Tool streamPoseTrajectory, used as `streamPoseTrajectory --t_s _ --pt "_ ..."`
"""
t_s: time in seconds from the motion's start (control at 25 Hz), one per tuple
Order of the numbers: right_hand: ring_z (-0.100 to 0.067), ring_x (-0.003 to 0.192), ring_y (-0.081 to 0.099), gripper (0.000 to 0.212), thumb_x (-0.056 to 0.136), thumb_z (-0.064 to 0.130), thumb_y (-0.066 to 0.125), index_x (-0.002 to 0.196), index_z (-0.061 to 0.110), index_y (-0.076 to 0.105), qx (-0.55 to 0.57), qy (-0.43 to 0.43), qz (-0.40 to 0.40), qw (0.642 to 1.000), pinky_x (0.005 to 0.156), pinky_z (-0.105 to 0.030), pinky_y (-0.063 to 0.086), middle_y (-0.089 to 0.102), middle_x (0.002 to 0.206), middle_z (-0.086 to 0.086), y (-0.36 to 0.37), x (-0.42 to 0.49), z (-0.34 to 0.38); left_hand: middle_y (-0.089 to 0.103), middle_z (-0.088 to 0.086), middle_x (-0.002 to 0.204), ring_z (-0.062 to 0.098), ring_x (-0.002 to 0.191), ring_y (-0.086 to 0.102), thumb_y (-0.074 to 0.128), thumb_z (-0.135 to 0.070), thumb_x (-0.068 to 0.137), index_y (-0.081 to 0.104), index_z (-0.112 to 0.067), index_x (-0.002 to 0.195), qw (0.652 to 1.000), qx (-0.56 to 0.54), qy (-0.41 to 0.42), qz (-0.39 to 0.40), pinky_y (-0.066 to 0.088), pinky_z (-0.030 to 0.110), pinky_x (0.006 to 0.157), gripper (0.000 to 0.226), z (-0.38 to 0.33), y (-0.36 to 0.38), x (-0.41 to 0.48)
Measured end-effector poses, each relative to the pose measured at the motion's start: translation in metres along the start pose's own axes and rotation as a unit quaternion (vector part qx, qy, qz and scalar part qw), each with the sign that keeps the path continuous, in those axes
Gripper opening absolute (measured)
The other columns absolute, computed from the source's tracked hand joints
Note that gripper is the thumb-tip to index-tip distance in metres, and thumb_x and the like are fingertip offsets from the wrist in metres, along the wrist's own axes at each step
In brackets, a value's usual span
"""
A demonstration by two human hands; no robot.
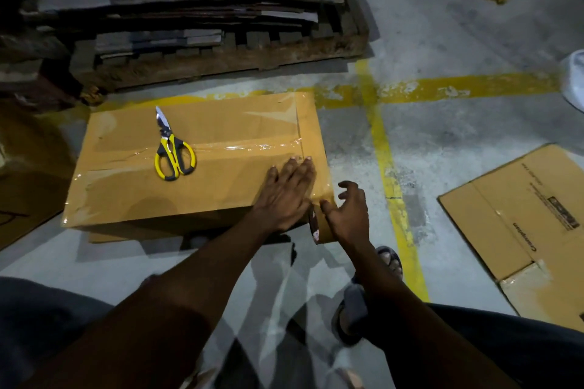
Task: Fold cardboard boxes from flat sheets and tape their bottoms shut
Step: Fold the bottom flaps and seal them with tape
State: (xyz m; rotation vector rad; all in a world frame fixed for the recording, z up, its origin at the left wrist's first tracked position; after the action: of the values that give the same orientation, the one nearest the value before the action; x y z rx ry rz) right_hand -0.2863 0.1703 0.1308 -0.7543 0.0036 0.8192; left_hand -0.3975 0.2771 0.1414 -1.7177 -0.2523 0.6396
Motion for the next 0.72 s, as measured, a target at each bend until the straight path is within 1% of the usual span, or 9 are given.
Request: streamPoseTrajectory --t_s 0.04,0.08,0.2,0.28,0.36,0.44,0.52,0.6,0.72 --pt "-0.026 0.115 0.051 0.050 0.086 0.034 0.062 0.131 0.018 0.047 -0.011 -0.029 -0.002 1.000 0.087 -0.040 0.046 0.050 0.125 -0.007 0.000 0.005 0.006 -0.018 0.003 0.161 0.027 0.148 -0.013 0.016 -0.047 0.101 -0.009 -0.015 0.153 1.000 0.008 0.006 0.008 0.005 0.057 0.117 0.066 -0.003 0.005 0.009" --pt "-0.028 0.123 0.046 0.051 0.090 0.035 0.056 0.136 0.018 0.044 -0.032 -0.052 0.001 0.998 0.094 -0.044 0.044 0.045 0.135 -0.008 0.001 0.011 0.011 -0.020 0.003 0.160 0.026 0.148 -0.015 0.013 -0.048 0.101 -0.011 -0.015 0.153 1.000 0.005 -0.007 0.017 0.003 0.057 0.117 0.066 -0.002 0.008 0.020" --pt "-0.025 0.143 0.025 0.064 0.091 0.044 0.030 0.150 0.020 0.031 -0.125 -0.095 0.029 0.987 0.110 -0.051 0.030 0.025 0.159 -0.004 0.001 0.034 0.017 -0.020 0.003 0.160 0.028 0.148 -0.014 0.013 -0.048 0.101 -0.010 -0.014 0.153 0.998 0.001 -0.055 0.013 0.001 0.059 0.116 0.067 0.019 0.005 0.056" --pt "-0.021 0.150 0.010 0.069 0.092 0.048 0.019 0.156 0.023 0.018 -0.186 -0.132 0.055 0.972 0.116 -0.055 0.018 0.007 0.165 0.002 0.006 0.051 0.015 -0.017 0.003 0.161 0.030 0.148 -0.013 0.015 -0.048 0.101 -0.007 -0.013 0.154 0.997 0.007 -0.076 0.000 0.002 0.060 0.116 0.067 0.038 -0.003 0.082" --pt "-0.020 0.151 0.002 0.068 0.094 0.049 0.012 0.158 0.025 0.008 -0.235 -0.198 0.061 0.950 0.116 -0.056 0.011 -0.003 0.165 0.005 0.012 0.062 0.020 -0.015 0.003 0.161 0.030 0.148 -0.012 0.016 -0.048 0.100 -0.005 -0.013 0.154 0.996 0.019 -0.082 -0.016 0.002 0.060 0.116 0.067 0.055 -0.010 0.105" --pt "-0.021 0.152 -0.001 0.069 0.094 0.049 0.012 0.158 0.025 0.005 -0.281 -0.260 0.064 0.921 0.116 -0.057 0.008 -0.005 0.165 0.005 0.025 0.071 0.035 -0.013 0.003 0.162 0.031 0.148 -0.010 0.017 -0.048 0.100 -0.004 -0.013 0.154 0.997 0.022 -0.073 -0.029 0.002 0.060 0.115 0.068 0.065 -0.016 0.123" --pt "-0.023 0.152 -0.004 0.069 0.093 0.049 0.012 0.158 0.024 0.005 -0.320 -0.286 0.063 0.901 0.117 -0.059 0.005 -0.006 0.165 0.005 0.039 0.085 0.053 -0.013 0.004 0.162 0.033 0.148 -0.010 0.019 -0.045 0.099 -0.005 -0.012 0.154 0.997 0.030 -0.067 -0.037 0.002 0.061 0.115 0.068 0.075 -0.020 0.137" --pt "-0.026 0.151 -0.005 0.071 0.092 0.051 0.009 0.157 0.023 0.006 -0.341 -0.280 0.052 0.896 0.117 -0.062 0.002 -0.004 0.165 0.004 0.048 0.102 0.065 -0.012 0.004 0.162 0.034 0.148 -0.009 0.022 -0.042 0.098 -0.006 -0.012 0.153 0.996 0.033 -0.069 -0.042 0.002 0.062 0.114 0.069 0.084 -0.025 0.151" --pt "-0.029 0.151 -0.005 0.073 0.091 0.052 0.005 0.157 0.021 0.006 -0.340 -0.270 0.043 0.900 0.116 -0.063 -0.004 -0.001 0.165 0.004 0.054 0.123 0.073 -0.009 0.003 0.162 0.034 0.148 -0.006 0.020 -0.044 0.099 -0.005 -0.013 0.154 0.995 0.039 -0.078 -0.040 0.004 0.062 0.114 0.067 0.095 -0.032 0.174"
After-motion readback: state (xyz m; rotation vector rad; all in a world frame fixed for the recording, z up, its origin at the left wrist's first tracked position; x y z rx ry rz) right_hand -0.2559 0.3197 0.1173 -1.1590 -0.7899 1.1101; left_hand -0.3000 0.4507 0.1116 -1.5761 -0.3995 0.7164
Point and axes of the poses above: each hand's wrist, its own x-axis towards the middle knuckle, its own y-axis out of the palm, z = x × y, the point moved 6 cm from there along x, towards the middle knuckle
